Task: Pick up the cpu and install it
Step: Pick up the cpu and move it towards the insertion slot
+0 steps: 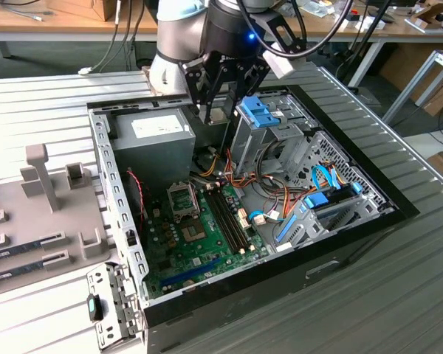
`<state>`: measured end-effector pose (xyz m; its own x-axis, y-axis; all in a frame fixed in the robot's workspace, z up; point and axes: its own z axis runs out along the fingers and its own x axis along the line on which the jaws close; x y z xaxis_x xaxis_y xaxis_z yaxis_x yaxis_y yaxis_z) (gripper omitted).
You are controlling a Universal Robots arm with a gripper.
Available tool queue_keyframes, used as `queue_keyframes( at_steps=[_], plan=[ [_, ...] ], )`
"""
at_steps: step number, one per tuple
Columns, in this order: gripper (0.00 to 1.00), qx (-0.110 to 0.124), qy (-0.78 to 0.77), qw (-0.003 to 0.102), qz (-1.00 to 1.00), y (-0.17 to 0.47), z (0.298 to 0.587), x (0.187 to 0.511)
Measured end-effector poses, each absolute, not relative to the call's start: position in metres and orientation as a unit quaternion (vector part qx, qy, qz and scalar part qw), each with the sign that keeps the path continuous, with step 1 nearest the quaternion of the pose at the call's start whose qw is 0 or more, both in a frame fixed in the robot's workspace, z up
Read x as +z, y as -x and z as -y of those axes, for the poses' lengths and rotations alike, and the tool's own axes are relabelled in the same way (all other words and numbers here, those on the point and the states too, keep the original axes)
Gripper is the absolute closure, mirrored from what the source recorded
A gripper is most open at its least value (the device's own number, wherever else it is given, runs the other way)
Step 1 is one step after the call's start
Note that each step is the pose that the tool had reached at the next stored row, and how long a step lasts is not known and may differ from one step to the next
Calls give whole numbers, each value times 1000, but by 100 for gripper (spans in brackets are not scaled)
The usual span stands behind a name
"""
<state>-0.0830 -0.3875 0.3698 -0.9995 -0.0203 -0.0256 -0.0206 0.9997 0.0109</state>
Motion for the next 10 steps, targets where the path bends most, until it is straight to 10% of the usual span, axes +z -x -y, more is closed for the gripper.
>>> queue_keyframes(
  at_steps=[10],
  plan=[
    [53,5,10,13,-1000,70,388,368]
  ],
)
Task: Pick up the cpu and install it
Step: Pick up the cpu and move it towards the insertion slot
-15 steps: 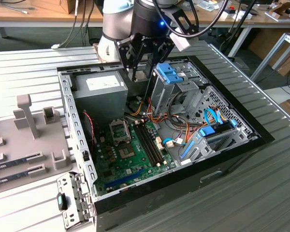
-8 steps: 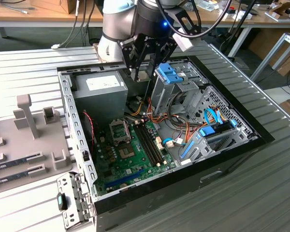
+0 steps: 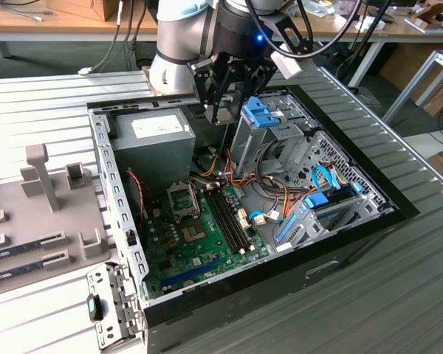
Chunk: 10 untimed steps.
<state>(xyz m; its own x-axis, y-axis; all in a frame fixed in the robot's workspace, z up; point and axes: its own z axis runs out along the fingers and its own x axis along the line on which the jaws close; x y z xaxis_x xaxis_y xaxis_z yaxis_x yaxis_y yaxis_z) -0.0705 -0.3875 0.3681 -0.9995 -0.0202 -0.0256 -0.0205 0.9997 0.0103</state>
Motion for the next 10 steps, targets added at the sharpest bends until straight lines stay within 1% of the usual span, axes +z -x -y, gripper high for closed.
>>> queue_keyframes(
  at_steps=[10],
  plan=[
    [53,5,10,13,-1000,62,388,367]
  ],
)
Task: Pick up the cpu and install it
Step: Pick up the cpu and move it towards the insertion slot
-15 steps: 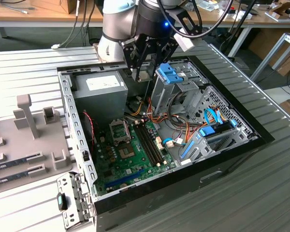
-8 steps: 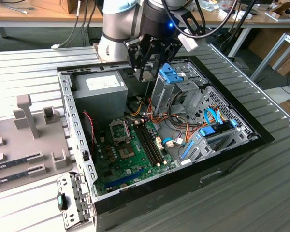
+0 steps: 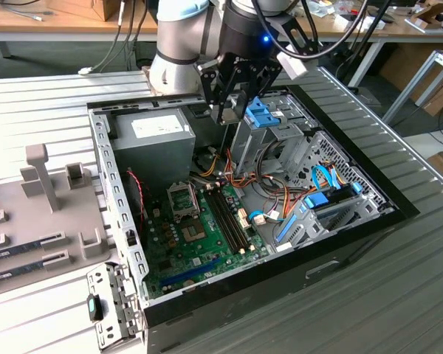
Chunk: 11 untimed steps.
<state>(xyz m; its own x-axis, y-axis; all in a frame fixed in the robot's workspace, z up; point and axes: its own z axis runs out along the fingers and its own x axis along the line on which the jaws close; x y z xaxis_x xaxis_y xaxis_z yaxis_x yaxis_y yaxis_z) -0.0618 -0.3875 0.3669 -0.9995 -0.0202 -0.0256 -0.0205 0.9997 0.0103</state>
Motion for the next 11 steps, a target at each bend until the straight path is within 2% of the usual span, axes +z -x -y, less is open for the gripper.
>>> queue_keyframes(
  at_steps=[11],
  plan=[
    [53,5,10,13,-1000,50,388,365]
  ],
)
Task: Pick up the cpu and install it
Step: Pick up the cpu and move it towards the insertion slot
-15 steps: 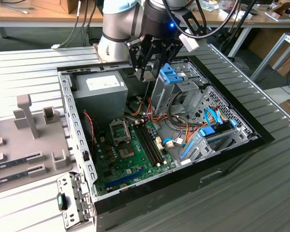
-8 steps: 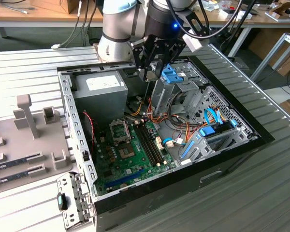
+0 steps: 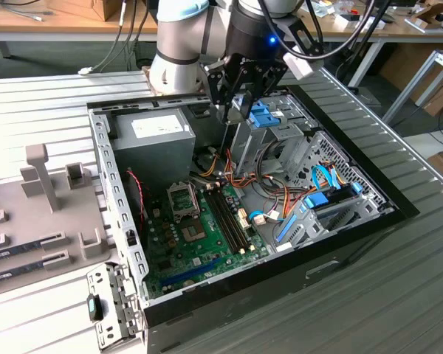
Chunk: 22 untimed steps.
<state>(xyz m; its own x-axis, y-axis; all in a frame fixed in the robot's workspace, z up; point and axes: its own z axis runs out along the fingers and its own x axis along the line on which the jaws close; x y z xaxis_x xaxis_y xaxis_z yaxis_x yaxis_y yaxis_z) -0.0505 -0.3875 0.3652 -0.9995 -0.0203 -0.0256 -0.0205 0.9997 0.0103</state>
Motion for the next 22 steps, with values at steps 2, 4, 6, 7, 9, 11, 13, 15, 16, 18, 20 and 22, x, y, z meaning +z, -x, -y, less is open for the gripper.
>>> queue_keyframes(
  at_steps=[2,4,6,7,9,11,13,15,16,18,20,22],
  plan=[
    [53,5,10,13,-1000,49,388,365],
    [53,5,10,13,-1000,48,388,365],
    [53,5,10,13,-1000,46,388,364],
    [53,5,10,13,-1000,44,388,364],
    [53,5,10,13,-1000,43,388,363],
    [53,5,10,13,-1000,42,388,363],
    [53,5,10,13,-1000,40,388,363],
    [53,5,10,13,-1000,39,388,362],
    [53,5,10,13,-1000,39,388,362],
    [53,5,10,13,-1000,38,388,362],
    [53,5,10,13,-1000,36,388,361],
    [53,5,10,13,-1000,35,388,360]
  ],
)
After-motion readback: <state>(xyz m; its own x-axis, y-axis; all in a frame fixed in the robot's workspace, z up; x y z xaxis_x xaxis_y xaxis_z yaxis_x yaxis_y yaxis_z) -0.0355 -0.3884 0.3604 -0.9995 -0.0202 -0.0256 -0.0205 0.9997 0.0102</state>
